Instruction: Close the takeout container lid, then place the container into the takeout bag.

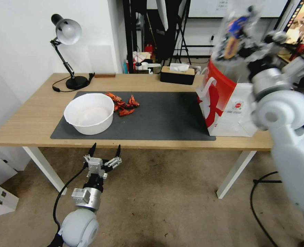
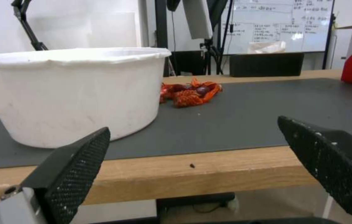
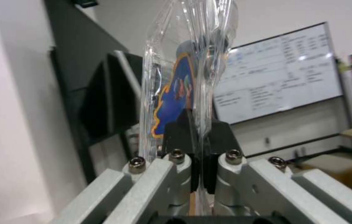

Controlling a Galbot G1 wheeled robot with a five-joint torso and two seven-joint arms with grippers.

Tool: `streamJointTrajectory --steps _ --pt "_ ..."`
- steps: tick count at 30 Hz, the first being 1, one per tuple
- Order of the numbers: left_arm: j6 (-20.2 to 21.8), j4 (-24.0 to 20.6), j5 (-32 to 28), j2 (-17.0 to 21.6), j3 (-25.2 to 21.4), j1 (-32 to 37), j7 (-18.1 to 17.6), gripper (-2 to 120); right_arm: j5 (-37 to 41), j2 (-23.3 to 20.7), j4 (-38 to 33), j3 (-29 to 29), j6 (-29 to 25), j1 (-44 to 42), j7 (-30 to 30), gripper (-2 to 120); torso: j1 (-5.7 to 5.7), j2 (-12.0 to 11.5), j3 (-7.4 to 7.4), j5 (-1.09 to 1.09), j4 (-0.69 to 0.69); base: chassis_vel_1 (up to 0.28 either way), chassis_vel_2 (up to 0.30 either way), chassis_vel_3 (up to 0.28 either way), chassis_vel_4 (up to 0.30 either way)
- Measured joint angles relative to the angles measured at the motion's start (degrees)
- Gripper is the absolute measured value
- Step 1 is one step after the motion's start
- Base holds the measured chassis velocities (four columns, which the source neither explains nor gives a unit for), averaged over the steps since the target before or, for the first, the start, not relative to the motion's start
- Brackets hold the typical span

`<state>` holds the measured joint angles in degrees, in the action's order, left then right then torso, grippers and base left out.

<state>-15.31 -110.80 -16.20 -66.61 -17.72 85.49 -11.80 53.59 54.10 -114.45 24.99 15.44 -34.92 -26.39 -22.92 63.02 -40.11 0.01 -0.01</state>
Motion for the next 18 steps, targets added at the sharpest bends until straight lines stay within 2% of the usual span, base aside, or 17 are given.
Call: streamJointTrajectory --steps 6,12,15,18 --pt "0.02 -0.12 0.29 -0.09 0.30 0.01 0.00 100 -2.57 0.38 3.39 0.86 -0.53 -2.41 -1.74 0 0.00 0.01 0.00 0.00 0.01 0.000 0.000 0.000 0.000" --pt "-0.02 -0.30 0.43 -0.08 0.28 0.38 0.00 100 -1.80 2.10 5.02 0.77 3.09 -4.15 -4.81 0 0.00 0.01 0.00 -0.01 0.01 0.000 0.000 0.000 0.000" --pt "-0.07 -0.48 0.52 -0.14 0.24 0.57 0.00 100 -0.28 2.86 5.36 0.71 4.79 -4.49 -6.27 15 0.00 0.01 0.00 -0.02 0.02 0.000 0.000 0.000 0.000" --pt "-0.07 -0.61 0.52 -0.15 0.21 0.59 0.00 100 0.37 2.90 5.14 0.76 5.41 -4.50 -6.73 21 0.00 0.01 0.00 -0.02 0.02 0.000 0.000 0.000 0.000"
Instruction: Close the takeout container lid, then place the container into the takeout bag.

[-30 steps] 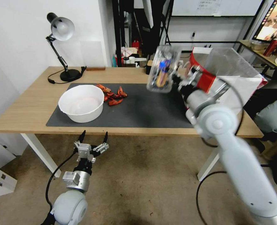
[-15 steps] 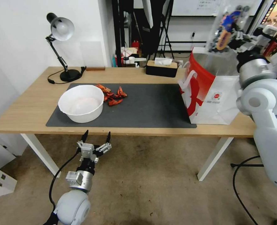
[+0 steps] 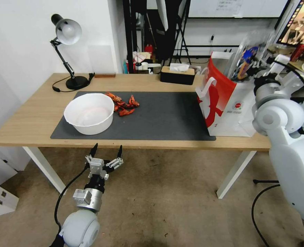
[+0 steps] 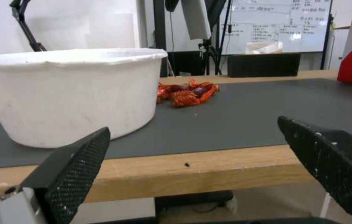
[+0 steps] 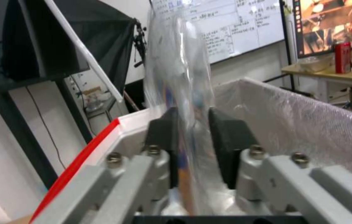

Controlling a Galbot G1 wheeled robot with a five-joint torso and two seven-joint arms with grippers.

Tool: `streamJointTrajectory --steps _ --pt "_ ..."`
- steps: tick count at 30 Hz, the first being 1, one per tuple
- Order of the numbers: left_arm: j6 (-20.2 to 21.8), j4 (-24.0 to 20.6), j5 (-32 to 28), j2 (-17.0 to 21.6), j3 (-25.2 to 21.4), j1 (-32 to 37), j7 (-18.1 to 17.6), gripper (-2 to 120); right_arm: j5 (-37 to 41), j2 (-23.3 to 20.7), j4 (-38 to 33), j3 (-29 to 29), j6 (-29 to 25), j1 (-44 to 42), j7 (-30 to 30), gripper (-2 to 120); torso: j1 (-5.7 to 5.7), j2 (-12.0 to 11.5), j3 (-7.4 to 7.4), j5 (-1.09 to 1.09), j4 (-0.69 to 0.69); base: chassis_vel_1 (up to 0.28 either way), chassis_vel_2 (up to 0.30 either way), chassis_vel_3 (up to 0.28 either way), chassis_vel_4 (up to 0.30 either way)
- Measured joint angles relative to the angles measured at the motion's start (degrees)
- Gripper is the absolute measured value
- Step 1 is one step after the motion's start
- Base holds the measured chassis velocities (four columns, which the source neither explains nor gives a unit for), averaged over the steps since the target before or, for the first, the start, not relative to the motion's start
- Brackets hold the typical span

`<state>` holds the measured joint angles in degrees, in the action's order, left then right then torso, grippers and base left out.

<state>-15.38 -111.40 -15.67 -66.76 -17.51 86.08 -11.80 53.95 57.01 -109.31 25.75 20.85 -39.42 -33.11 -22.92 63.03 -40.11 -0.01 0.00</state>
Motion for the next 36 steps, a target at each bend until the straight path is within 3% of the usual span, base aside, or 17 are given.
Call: streamJointTrajectory --steps 7,10,13,18,20,24,25,27,31,34,36 --pt "0.00 -0.23 0.03 -0.10 -0.03 -0.02 0.00 100 1.52 -0.48 -1.59 0.67 1.10 -0.26 -1.08 47 0.01 0.00 0.00 0.01 0.00 0.000 0.000 0.000 0.000" --pt "0.00 -0.27 0.06 -0.10 -0.03 0.00 0.00 100 3.82 -0.76 -2.42 1.37 -1.02 -0.53 0.56 56 0.01 0.00 0.00 0.01 -0.01 0.000 0.000 0.000 0.000" --pt "0.00 -0.46 0.07 -0.08 -0.04 0.09 -0.01 100 10.66 -1.10 -4.67 2.64 -5.97 -1.54 5.04 71 0.01 0.00 0.00 0.00 0.00 0.000 0.000 0.000 0.000" --pt "0.00 -0.51 0.06 -0.02 -0.13 0.17 -0.05 100 12.94 -1.36 -7.13 3.04 -8.42 -4.00 9.01 84 0.01 0.00 0.00 0.00 0.00 0.000 0.000 0.000 0.000" --pt "-0.03 -0.60 0.04 0.03 -0.25 0.25 -0.08 100 12.26 -1.72 -9.38 2.92 -10.25 -7.23 13.37 95 0.01 0.00 0.00 0.02 0.00 0.000 0.000 0.000 0.000" --pt "-0.06 -0.72 0.04 -0.05 -0.27 0.36 -0.10 100 4.75 -2.87 -14.00 1.76 -13.40 -15.78 22.64 100 0.01 0.00 0.01 0.01 -0.01 0.000 0.000 0.000 0.000" --pt "-0.06 -0.72 0.04 -0.05 -0.27 0.36 -0.10 100 4.75 -2.87 -14.00 1.76 -13.40 -15.78 22.64 100 0.01 0.00 0.01 0.01 -0.01 0.000 0.000 0.000 0.000" --pt "-0.07 -0.79 0.08 -0.14 -0.26 0.50 -0.11 100 -4.67 -3.50 -15.86 1.37 -16.53 -21.95 28.29 100 0.00 0.00 0.01 0.01 0.00 0.000 0.000 0.000 0.000" --pt "-0.10 -0.91 0.15 -0.26 -0.26 0.60 -0.12 100 -12.25 -3.54 -17.34 1.11 -18.24 -26.67 29.27 100 0.01 0.00 0.01 0.01 -0.01 0.000 0.000 0.000 0.000" --pt "-0.17 -0.97 0.27 -0.46 -0.37 0.73 -0.12 100 -22.62 -2.47 -18.21 1.55 -21.73 -33.60 27.88 100 0.01 0.00 0.01 0.01 -0.01 0.000 0.000 0.000 0.000" --pt "-0.19 -1.00 0.30 -0.53 -0.41 0.76 -0.12 100 -24.66 -2.03 -18.44 1.80 -22.40 -35.54 26.79 100 0.01 0.00 0.01 0.01 0.00 0.000 0.000 0.000 0.000"
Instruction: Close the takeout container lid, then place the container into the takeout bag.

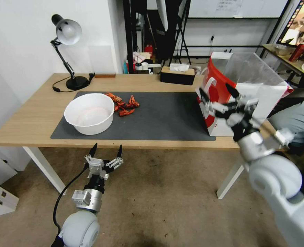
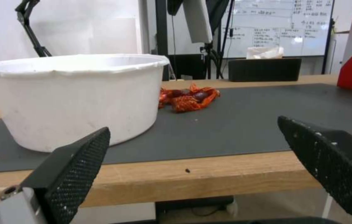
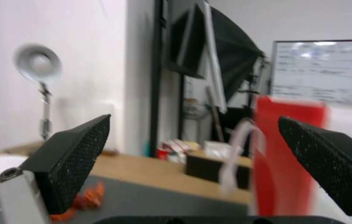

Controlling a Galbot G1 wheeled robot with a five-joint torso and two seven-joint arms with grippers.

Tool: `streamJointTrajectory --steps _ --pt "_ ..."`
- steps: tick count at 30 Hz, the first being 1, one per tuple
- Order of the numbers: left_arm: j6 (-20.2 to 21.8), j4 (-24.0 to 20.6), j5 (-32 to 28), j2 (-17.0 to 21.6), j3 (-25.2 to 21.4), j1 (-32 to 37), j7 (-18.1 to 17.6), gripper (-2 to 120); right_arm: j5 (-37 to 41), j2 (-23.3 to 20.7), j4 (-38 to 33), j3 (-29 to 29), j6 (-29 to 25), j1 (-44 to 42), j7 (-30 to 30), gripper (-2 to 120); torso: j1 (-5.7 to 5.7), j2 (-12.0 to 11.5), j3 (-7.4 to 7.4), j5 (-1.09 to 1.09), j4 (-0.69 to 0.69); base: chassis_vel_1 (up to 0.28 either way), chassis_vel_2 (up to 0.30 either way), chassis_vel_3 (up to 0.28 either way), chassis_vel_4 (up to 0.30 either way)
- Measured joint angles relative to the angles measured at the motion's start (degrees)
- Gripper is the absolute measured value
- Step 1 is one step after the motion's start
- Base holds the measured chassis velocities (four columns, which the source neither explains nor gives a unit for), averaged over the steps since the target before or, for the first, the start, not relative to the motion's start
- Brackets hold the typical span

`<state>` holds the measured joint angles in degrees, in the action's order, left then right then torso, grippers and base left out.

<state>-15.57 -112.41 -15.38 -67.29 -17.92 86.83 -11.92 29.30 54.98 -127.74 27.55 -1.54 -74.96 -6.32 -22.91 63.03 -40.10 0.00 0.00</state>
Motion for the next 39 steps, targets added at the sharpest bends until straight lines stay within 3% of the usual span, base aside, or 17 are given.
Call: streamJointTrajectory --steps 3,16,39 --pt "-0.14 -0.05 0.12 -0.29 -0.13 0.20 0.00 100 -5.08 2.08 0.63 0.13 -3.83 -7.23 -4.04 100 0.01 0.01 0.00 -0.02 0.00 0.000 0.000 0.000 0.000" --pt "-0.33 -0.32 0.39 -0.60 -0.52 1.07 -0.17 100 -11.46 7.56 9.08 -2.60 -13.77 -17.76 -8.02 100 -0.01 0.00 0.00 -0.01 -0.01 0.000 0.000 0.000 0.000" --pt "-0.96 -0.26 0.36 -0.76 -0.59 1.62 -0.19 100 -13.73 10.44 13.04 -5.16 -15.30 -16.14 -8.41 100 -0.01 0.00 -0.01 0.00 0.00 0.000 0.000 0.000 0.000"
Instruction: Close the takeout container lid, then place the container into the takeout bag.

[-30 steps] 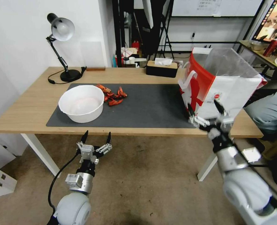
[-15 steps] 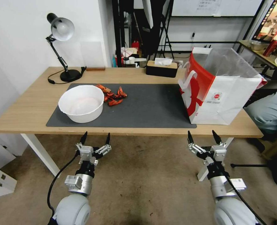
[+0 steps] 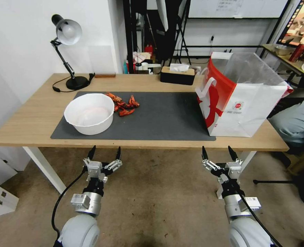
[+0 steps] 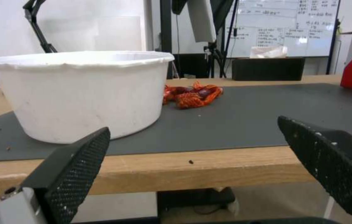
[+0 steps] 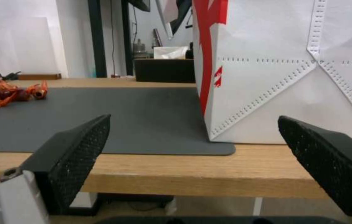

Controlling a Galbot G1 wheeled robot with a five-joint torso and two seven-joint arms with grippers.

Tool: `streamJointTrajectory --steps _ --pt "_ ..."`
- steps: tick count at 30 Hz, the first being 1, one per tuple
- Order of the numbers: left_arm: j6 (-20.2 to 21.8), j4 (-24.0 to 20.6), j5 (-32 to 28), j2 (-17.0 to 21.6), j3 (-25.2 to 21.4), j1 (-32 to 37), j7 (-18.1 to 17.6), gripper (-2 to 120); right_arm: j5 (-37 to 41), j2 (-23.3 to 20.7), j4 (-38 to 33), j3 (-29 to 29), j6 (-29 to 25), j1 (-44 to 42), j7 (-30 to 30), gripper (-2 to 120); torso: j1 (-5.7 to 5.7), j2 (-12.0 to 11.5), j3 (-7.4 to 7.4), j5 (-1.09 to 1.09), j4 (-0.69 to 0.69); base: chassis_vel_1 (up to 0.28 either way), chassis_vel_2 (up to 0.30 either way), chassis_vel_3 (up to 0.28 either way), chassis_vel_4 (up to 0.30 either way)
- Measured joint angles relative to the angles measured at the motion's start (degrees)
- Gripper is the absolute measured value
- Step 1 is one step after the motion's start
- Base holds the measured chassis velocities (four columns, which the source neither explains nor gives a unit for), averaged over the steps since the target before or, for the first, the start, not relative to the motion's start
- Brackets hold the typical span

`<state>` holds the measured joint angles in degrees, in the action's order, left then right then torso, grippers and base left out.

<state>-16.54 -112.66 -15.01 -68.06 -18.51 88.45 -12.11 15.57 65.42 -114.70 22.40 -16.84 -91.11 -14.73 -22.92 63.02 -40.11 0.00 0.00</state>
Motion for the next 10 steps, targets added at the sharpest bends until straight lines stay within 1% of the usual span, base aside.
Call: streamJointTrajectory --steps 10 --pt "-0.02 0.03 0.00 0.01 0.00 0.00 0.03 100 0.10 -0.03 -0.04 0.00 0.04 0.05 0.02 100 0.00 0.00 0.00 0.00 0.00 0.000 0.000 0.000 0.000"
